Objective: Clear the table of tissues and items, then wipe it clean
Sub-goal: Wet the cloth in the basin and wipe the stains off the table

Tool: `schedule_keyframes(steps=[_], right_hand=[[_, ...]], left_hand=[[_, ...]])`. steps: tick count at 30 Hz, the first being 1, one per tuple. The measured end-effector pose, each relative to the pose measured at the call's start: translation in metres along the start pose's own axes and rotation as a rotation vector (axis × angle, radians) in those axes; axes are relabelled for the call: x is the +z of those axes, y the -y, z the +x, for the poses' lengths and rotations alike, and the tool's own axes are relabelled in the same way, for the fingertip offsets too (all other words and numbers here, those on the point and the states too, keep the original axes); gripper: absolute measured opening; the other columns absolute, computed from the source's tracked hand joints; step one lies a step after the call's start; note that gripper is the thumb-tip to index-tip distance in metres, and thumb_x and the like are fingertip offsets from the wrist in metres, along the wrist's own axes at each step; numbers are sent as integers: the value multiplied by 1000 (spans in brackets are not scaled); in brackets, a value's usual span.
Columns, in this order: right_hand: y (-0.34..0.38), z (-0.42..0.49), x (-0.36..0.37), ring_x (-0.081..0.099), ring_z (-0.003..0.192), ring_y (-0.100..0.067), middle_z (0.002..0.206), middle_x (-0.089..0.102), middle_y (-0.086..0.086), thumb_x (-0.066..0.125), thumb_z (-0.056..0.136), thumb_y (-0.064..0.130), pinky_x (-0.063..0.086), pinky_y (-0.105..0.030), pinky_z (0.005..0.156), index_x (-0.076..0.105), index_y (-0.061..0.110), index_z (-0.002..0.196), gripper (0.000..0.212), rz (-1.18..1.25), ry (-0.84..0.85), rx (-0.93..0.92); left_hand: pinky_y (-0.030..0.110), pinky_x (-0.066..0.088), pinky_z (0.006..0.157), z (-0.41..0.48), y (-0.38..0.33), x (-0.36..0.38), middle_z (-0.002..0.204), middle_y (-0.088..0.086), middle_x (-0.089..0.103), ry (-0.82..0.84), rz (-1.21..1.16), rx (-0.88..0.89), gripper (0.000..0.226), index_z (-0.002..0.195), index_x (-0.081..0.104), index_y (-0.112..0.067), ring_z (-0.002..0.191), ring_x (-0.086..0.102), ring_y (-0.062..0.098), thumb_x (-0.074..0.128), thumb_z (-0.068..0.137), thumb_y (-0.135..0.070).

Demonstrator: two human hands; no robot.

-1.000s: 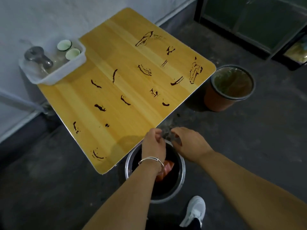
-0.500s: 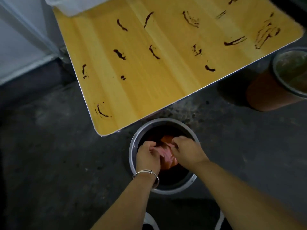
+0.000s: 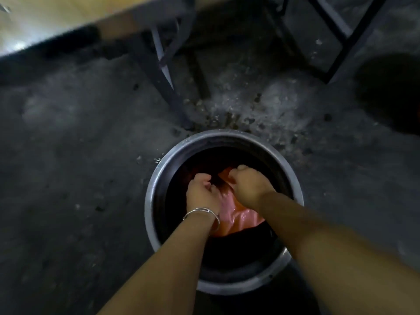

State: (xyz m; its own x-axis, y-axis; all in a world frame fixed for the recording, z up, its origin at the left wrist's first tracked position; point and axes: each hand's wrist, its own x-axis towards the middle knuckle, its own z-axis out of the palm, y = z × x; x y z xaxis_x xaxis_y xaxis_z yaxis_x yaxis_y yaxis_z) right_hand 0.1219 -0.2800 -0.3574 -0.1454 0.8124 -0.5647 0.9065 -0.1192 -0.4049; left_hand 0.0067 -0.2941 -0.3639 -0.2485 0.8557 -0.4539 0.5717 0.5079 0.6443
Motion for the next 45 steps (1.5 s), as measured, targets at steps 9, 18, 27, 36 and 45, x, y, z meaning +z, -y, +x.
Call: schedule_keyframes(steps=[9, 18, 27, 36, 45], right_hand=[[-30, 59, 63, 25, 131, -31, 146, 22, -4, 53, 90, 26, 38, -47, 104, 34, 29, 141, 55, -177, 137, -69], [-51, 49, 71, 42, 118, -31, 126, 45, -11, 47, 92, 22, 41, -40, 92, 55, 18, 123, 33, -169, -222, 83], [-34, 46, 105, 53, 109, -32, 130, 46, -16, 53, 93, 25, 43, -31, 87, 34, 16, 133, 46, 641, -194, 301], [-7, 25, 88, 60, 74, -21, 64, 59, 0, 49, 92, 43, 47, -30, 74, 53, 20, 55, 43, 805, -388, 32], [-21, 45, 74, 58, 101, -33, 107, 63, -12, 31, 97, 50, 37, -34, 75, 60, 12, 99, 49, 155, -355, 66]], left_hand=[[38, 33, 100, 38, 57, 53, 136, 4, 35, -98, 208, -72, 42, 125, 48, -20, 125, 33, 26, 48, 85, -8], [25, 48, 87, 58, 72, 69, 92, 6, 65, -130, -69, -107, 15, 94, 60, -14, 88, 62, 24, 63, 80, -12], [45, 34, 104, 50, 67, 81, 130, 12, 49, 39, -408, -369, 67, 133, 35, -15, 118, 48, 36, 36, 85, -61], [24, 44, 56, 53, 43, 64, 82, 1, 56, 291, -761, -349, 39, 127, 49, -5, 66, 52, 12, 36, 98, -27], [33, 23, 113, 39, 38, 60, 154, 16, 6, 217, 281, 104, 76, 145, -3, -3, 141, 15, 34, 45, 93, -29]])
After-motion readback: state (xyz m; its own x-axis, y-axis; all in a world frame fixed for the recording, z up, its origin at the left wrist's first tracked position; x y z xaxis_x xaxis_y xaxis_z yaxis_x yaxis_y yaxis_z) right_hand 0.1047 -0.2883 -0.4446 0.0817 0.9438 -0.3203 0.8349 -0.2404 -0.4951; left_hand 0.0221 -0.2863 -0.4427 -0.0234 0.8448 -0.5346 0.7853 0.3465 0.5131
